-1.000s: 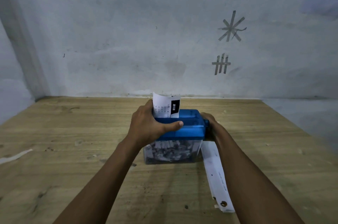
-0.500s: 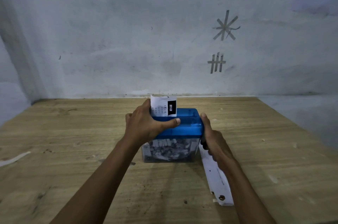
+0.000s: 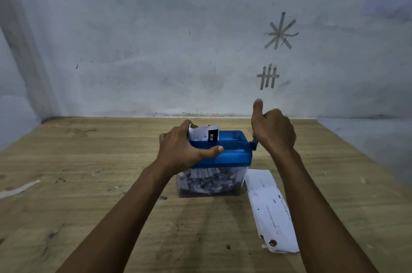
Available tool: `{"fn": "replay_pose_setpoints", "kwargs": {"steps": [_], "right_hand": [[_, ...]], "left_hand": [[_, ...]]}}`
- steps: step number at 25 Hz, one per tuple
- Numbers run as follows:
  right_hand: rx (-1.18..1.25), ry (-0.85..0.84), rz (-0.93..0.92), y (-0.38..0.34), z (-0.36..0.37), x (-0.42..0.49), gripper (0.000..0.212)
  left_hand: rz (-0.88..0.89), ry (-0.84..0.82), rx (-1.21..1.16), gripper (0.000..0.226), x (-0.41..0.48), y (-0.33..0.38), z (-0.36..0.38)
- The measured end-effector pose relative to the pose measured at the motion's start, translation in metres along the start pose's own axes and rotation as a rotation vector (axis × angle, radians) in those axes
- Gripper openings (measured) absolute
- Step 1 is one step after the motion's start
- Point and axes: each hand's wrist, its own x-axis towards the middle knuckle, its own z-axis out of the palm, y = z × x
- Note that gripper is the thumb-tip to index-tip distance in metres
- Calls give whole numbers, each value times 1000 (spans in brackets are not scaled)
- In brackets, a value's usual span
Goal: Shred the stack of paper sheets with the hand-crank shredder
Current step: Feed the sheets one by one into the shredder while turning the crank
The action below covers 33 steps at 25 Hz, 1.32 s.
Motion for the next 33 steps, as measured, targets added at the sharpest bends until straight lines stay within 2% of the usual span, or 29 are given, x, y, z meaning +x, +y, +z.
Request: {"fn": "replay_pose_setpoints", "kwargs": {"steps": [3,5,8,11,14,16,18,22,25,27,33], "right_hand": [[176,-221,-34,-10,21,32,53],[196,-361,16,-4,40,46,41],[359,-569,242,15,60,39,22],[611,-649,452,40,70,11,22],[750,-523,574,62,80,-9,28],[754,-419,579,66,76,-24,37],[633,-359,460,67,61,-43,42],[116,-176,84,53,9,-63,54],[32,19,28,32,-6,-61,59],[69,112,-1,16,-9,-48,61],[137,-40,-9,-5,-4,3,57]], "left_hand": [[-7,-8,-50,81,0,-4,-1],[1,0,-77,81,1,-5,1],[49,17,-57,78,0,-6,2],[103,3,48,81,-1,-5,0],[69,-41,219,94,-2,-1,0],[35,-38,254,100,-4,2,-1],[28,-44,284,102,-4,4,-2],[40,-56,266,101,-4,5,-5],[105,-78,286,101,-5,6,-5],[146,-89,282,99,-3,6,-5],[206,-97,261,96,5,0,-5]]}}
